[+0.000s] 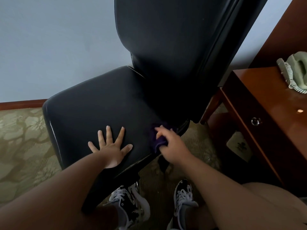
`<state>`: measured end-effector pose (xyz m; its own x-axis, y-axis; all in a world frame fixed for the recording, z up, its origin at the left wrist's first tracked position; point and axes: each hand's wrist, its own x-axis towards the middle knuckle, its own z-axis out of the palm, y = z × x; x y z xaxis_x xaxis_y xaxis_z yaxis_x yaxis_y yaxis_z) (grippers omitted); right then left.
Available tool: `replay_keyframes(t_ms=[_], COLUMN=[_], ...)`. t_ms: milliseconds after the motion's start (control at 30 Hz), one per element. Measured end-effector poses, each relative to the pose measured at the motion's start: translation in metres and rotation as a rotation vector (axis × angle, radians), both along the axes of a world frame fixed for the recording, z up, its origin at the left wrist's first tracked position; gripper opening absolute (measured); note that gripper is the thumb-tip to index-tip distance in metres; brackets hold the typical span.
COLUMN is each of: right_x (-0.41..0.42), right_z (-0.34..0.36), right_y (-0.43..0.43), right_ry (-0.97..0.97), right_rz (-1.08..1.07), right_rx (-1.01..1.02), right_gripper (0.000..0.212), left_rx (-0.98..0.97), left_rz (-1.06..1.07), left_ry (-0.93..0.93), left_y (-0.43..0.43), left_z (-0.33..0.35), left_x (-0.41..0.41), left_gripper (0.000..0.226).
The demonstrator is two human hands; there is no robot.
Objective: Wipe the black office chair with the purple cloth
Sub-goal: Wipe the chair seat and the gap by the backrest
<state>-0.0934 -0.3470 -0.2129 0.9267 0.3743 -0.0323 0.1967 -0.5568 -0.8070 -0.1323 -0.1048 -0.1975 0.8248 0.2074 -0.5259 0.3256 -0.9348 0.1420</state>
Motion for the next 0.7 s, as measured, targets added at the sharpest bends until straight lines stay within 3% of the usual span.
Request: replay_keyframes(t_ms=[133, 233, 367, 467, 533, 700], right_x=[0.034, 0.052, 0.066, 0.062, 0.049, 0.005], right_z=[-0.005, -0.004, 0.002, 0.006, 0.008, 0.01], right_y=[-0.03, -0.032, -0.034, -0.033, -0.021, 0.021], right_ry=[0.04, 0.069, 0.195, 0.114, 0.027, 0.115], right_rz=[-0.364, -0.467, -0.641, -0.435, -0.235, -0.083], right_rx=[0.137, 0.218, 0.395, 0.146, -0.027, 0.025], right_gripper=[0.029, 0.029, 0.047, 0.042, 0.049, 0.045], left_rx=[-0.034, -0.054, -0.093, -0.101, -0.094, -0.075], left_rz=[0.024, 0.042, 0.069, 0.093, 0.106, 0.118], left_ry=[0.002, 0.006, 0.016, 0.012, 0.015, 0.01], left_y=[-0.007, -0.015, -0.025, -0.032, -0.037, -0.042], left_z=[-0.002, -0.004, -0.003, -0.003, -0.003, -0.003], left_x=[0.002, 0.004, 0.007, 0.009, 0.01, 0.01], left_gripper=[0.074, 0.074, 0.075, 0.075, 0.075, 0.074])
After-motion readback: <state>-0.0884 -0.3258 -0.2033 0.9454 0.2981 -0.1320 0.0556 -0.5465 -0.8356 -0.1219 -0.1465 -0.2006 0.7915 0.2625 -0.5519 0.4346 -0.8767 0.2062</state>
